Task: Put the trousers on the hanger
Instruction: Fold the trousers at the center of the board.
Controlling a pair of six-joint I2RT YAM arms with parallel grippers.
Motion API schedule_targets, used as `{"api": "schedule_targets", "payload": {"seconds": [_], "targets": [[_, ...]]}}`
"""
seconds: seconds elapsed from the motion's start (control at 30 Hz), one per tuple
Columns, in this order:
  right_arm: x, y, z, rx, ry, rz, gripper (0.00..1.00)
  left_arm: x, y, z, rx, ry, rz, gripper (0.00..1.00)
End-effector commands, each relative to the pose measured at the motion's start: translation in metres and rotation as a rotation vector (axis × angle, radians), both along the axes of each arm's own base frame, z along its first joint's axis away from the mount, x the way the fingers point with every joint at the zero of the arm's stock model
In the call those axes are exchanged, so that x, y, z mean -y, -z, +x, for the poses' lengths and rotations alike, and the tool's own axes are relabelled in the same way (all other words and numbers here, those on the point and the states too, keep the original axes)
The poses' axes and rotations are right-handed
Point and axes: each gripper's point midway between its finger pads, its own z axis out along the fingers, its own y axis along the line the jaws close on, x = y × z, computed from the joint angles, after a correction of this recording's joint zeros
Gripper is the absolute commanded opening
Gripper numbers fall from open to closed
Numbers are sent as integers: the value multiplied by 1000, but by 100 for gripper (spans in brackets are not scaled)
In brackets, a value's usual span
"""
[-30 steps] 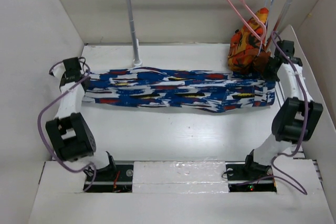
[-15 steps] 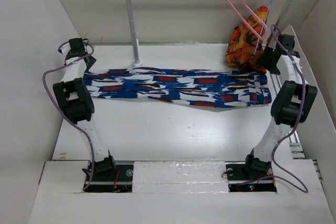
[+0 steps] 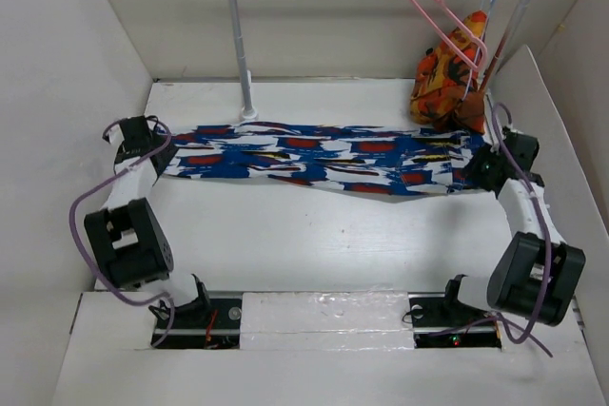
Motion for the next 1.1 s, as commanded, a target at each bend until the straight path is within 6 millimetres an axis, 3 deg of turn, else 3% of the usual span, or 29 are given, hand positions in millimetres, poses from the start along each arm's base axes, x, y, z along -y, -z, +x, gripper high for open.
{"api": "schedule_targets", "payload": {"seconds": [0.0,0.07,0.13,0.27,0.43,0.47,0.53,0.57,0.6,0.63,0.67,0.7,0.77,0.83,0.87,0.9,0.93,0.97,1.0,1.07], "targets": [[-22,24,1,35,-83,113,53,11,33,16,-34,38,-103,63],[-30,46,-4,-18,-102,174,64,17,44,20,-60,52,-148,63],[-36,57,-3,-21,-116,216,67,22,57,22,-86,68,-187,64],[-35,71,4,-24,-61,264,72,29,78,24,-125,64,-250,65],[-43,77,30,40,-15,320,76,29,100,35,-149,40,-292,65],[-42,76,37,61,15,348,74,29,106,34,-165,35,-296,66],[-49,84,43,46,28,364,69,23,99,49,-147,32,-262,62],[-48,84,45,43,56,380,47,22,99,52,-149,34,-261,58],[-49,82,50,51,63,370,35,20,98,57,-148,38,-257,47],[-48,80,53,55,72,357,16,19,96,62,-140,46,-251,38],[-49,80,52,42,76,341,6,16,102,61,-165,37,-242,27],[-43,75,57,55,91,312,0,12,95,70,-149,41,-229,5],[-42,75,52,26,83,278,0,6,102,67,-202,38,-204,0],[-37,65,47,29,85,230,0,-3,94,68,-210,31,-181,0],[-37,69,34,-14,73,204,0,-17,85,61,-229,2,-102,0],[-34,58,26,0,72,170,0,-21,84,52,-245,-8,-71,0],[-32,59,3,-43,60,115,0,-35,64,37,-238,-54,24,0],[-32,59,3,-44,60,114,0,-35,64,37,-237,-55,25,0],[-32,59,-6,-52,58,99,0,-39,71,20,-272,-73,39,0],[-34,70,-37,-107,46,80,0,-41,63,-2,-290,-128,67,0]]}}
